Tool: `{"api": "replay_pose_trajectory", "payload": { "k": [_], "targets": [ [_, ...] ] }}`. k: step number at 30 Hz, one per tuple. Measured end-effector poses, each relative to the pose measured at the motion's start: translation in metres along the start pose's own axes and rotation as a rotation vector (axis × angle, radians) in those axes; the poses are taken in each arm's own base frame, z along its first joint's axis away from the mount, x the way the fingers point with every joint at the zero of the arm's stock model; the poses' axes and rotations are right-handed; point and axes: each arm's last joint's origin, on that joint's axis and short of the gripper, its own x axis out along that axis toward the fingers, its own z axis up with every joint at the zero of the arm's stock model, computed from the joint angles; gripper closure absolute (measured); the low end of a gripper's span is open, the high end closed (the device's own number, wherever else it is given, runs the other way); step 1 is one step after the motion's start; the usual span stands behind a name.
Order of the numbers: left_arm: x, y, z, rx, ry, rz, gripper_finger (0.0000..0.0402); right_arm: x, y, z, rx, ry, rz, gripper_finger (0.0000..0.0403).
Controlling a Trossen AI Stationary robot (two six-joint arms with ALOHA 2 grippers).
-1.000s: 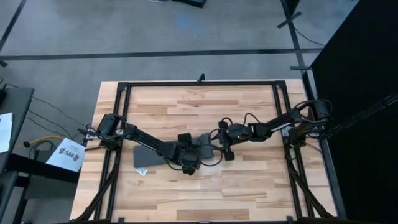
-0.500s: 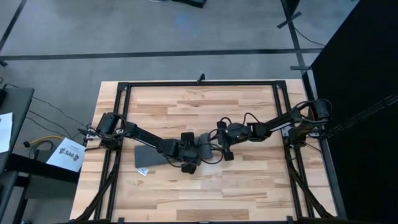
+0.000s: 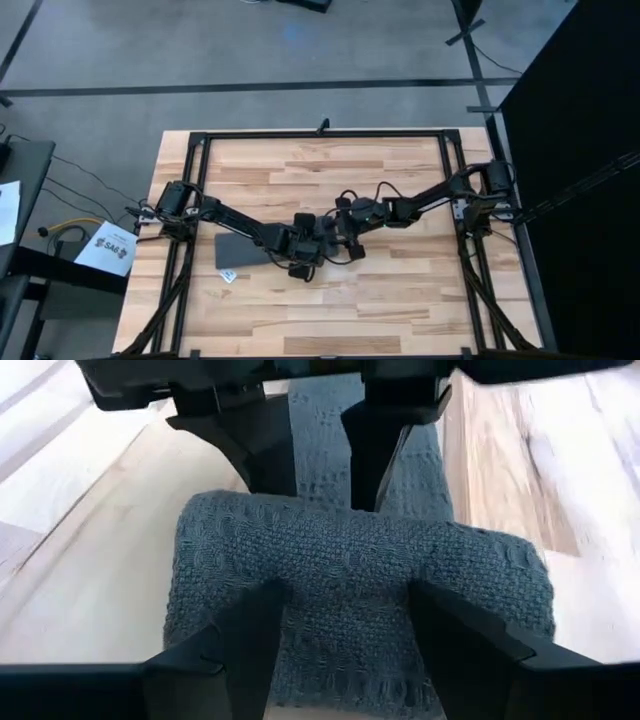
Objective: Roll towel
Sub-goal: Roll the gray towel
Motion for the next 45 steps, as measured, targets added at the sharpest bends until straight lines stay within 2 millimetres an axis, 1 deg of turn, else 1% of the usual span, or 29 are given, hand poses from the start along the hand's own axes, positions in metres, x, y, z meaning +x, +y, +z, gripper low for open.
{"api": "replay_pose_trajectory", "payload": {
  "k": [5,11,15,21,25,30,35,39,42,43,45],
  "targets": [
    [0.0,0.0,-0.001,0.02,0.007,0.0,0.0228,0.002,-0.003,0.011,-0.011,-0.032,-0.006,0.0196],
    [0.0,0.0,-0.001,0.033,0.006,0.0,0.0228,0.002,-0.005,0.013,-0.017,-0.046,-0.002,0.0196],
    [0.0,0.0,-0.001,0.033,0.005,0.0,0.0228,0.007,-0.005,0.01,0.001,-0.061,0.016,0.0196],
    [0.001,0.0,-0.001,0.035,0.009,0.002,0.0228,0.027,-0.008,0.001,0.046,-0.027,0.024,0.0196],
    [0.0,0.0,-0.003,0.041,0.027,0.005,0.0228,0.029,-0.009,-0.002,0.084,-0.023,0.049,0.0196],
    [-0.014,0.006,-0.005,0.051,0.03,0.011,0.0228,0.029,-0.009,-0.004,0.097,-0.001,0.068,0.0196],
    [-0.038,0.016,0.0,0.019,-0.05,0.03,0.0228,0.029,-0.005,-0.005,0.099,0.013,0.079,0.0196],
    [-0.048,0.02,-0.002,0.016,-0.036,0.04,0.0228,0.03,-0.002,-0.004,0.096,0.013,0.088,0.0196],
    [-0.059,0.026,0.007,-0.045,-0.097,0.084,0.0228,0.03,-0.002,-0.004,0.106,0.014,0.089,0.0196],
    [-0.06,0.027,0.009,-0.074,-0.13,0.094,0.0228,0.03,-0.002,-0.004,0.106,0.014,0.089,0.0196],
    [-0.056,0.028,0.014,-0.145,-0.194,0.102,0.0228,0.03,-0.002,-0.005,0.108,0.015,0.088,0.0196]
  ]
}}
